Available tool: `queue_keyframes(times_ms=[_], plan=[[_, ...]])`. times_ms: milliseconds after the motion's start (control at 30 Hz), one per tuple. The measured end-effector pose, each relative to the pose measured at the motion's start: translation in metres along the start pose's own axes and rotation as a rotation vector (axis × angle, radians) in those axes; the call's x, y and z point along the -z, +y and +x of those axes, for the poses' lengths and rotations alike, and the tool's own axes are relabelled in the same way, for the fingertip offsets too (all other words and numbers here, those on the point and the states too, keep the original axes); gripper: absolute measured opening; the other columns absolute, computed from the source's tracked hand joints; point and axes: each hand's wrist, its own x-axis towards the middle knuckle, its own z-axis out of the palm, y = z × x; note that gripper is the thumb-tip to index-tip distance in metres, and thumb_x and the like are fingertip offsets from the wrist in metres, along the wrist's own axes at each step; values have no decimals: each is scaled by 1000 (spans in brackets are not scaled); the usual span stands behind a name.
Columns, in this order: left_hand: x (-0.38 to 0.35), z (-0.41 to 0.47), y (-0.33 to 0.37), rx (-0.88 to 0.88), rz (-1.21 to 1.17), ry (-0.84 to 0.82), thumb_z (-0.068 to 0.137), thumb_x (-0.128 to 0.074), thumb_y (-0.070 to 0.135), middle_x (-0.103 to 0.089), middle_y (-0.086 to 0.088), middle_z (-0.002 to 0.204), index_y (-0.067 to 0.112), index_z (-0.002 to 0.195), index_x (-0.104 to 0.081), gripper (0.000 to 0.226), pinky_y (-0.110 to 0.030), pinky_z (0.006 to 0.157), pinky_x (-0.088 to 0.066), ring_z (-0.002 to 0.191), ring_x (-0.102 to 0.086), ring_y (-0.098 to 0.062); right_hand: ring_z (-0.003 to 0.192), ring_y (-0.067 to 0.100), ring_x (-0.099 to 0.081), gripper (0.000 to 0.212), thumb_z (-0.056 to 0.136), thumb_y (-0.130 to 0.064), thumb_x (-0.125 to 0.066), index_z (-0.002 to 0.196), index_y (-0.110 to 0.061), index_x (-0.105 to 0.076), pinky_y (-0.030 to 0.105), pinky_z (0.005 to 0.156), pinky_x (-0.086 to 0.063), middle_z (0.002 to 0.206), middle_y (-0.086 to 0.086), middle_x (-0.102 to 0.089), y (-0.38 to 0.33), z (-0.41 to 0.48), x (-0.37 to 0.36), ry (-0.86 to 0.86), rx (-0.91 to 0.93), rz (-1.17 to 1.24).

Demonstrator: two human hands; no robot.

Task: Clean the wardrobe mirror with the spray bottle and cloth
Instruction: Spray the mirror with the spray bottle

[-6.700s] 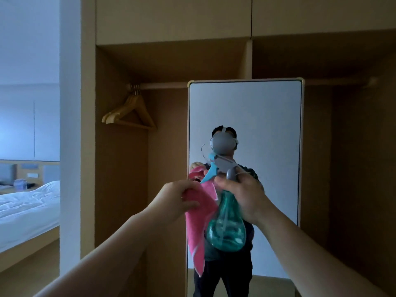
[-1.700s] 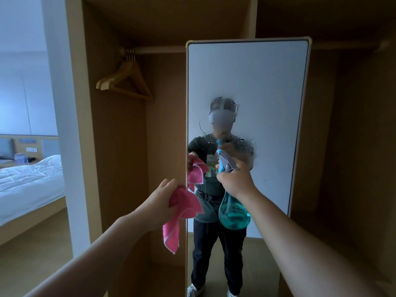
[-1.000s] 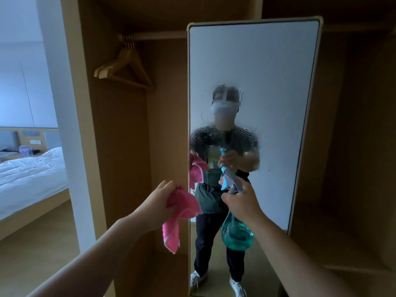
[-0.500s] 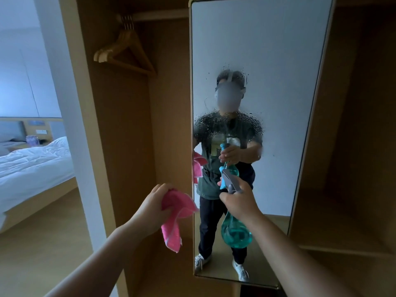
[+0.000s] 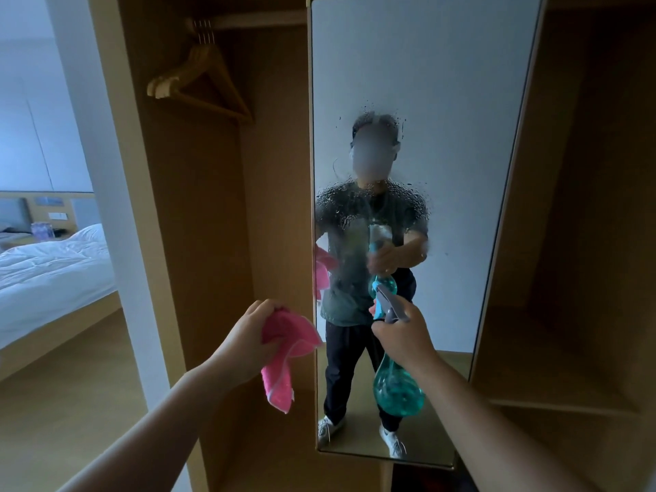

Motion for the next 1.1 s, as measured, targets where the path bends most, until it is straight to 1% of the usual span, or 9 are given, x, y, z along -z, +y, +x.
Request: queue_keyframes(times_ms=[100, 200, 333, 433, 500, 633, 733, 833, 1100], plan=[[-5, 3, 4, -16, -9, -14, 81, -67, 3, -52, 13, 111, 33, 112, -54, 45, -17, 68, -52, 97, -55, -5, 53, 10, -39, 27, 78, 2, -54, 86, -24, -55, 15, 49, -35, 66, -1, -43, 4, 1, 12, 2, -17, -45], [-12, 6, 8, -30, -7, -33, 82, -66, 4, -53, 12, 111, 31, 112, -54, 42, -20, 71, -53, 98, -55, -6, 56, 14, -38, 28, 78, 2, -55, 80, -25, -51, 22, 52, -36, 67, 2, -41, 8, 1, 25, 23, -28, -51], [-22, 10, 13, -56, -6, -57, 81, -69, 9, -52, 14, 109, 37, 107, -52, 42, -16, 68, -51, 96, -55, -4, 71, 17, -55, 30, 81, 1, -58, 103, -20, -58, 26, 64, -47, 80, 1, -55, 14, -2, 42, 74, -67, -20], [-28, 13, 16, -88, 10, -59, 78, -72, 10, -53, 15, 108, 37, 109, -54, 44, -13, 68, -48, 96, -55, -3, 61, 17, -44, 24, 80, 2, -56, 84, -22, -55, 27, 58, -41, 71, 1, -45, 19, -3, 50, 84, -69, -39], [-31, 16, 18, -99, 23, -63, 78, -71, 9, -53, 16, 107, 39, 108, -54, 46, -15, 69, -48, 95, -54, -3, 59, 14, -40, 23, 80, 2, -55, 81, -21, -53, 24, 56, -38, 67, 0, -40, 21, -3, 54, 86, -76, -49], [-36, 19, 24, -122, 30, -79, 78, -69, 6, -53, 15, 105, 41, 105, -53, 47, -11, 64, -49, 93, -55, -2, 67, 19, -54, 10, 83, -2, -58, 85, -12, -61, 24, 56, -44, 74, 5, -54, 24, -5, 59, 99, -86, -31], [-39, 20, 26, -124, 27, -88, 80, -69, 7, -53, 14, 106, 38, 108, -54, 44, -12, 65, -50, 93, -55, -4, 71, 20, -58, 14, 85, -6, -60, 87, -19, -61, 24, 55, -47, 82, 6, -58, 28, -8, 66, 134, -103, -1], [-41, 19, 26, -120, 25, -88, 80, -68, 6, -54, 13, 106, 35, 108, -56, 42, -16, 68, -51, 94, -56, -5, 69, 18, -56, 27, 85, -2, -57, 98, -26, -58, 23, 55, -48, 85, 2, -57, 36, -8, 81, 133, -131, 26], [-46, 18, 27, -109, 25, -105, 81, -67, 7, -54, 12, 107, 36, 109, -53, 43, -16, 68, -50, 94, -55, -5, 76, 12, -57, 44, 86, -3, -58, 125, -23, -55, 18, 52, -40, 93, -5, -57, 58, 2, 117, 229, -218, 5]])
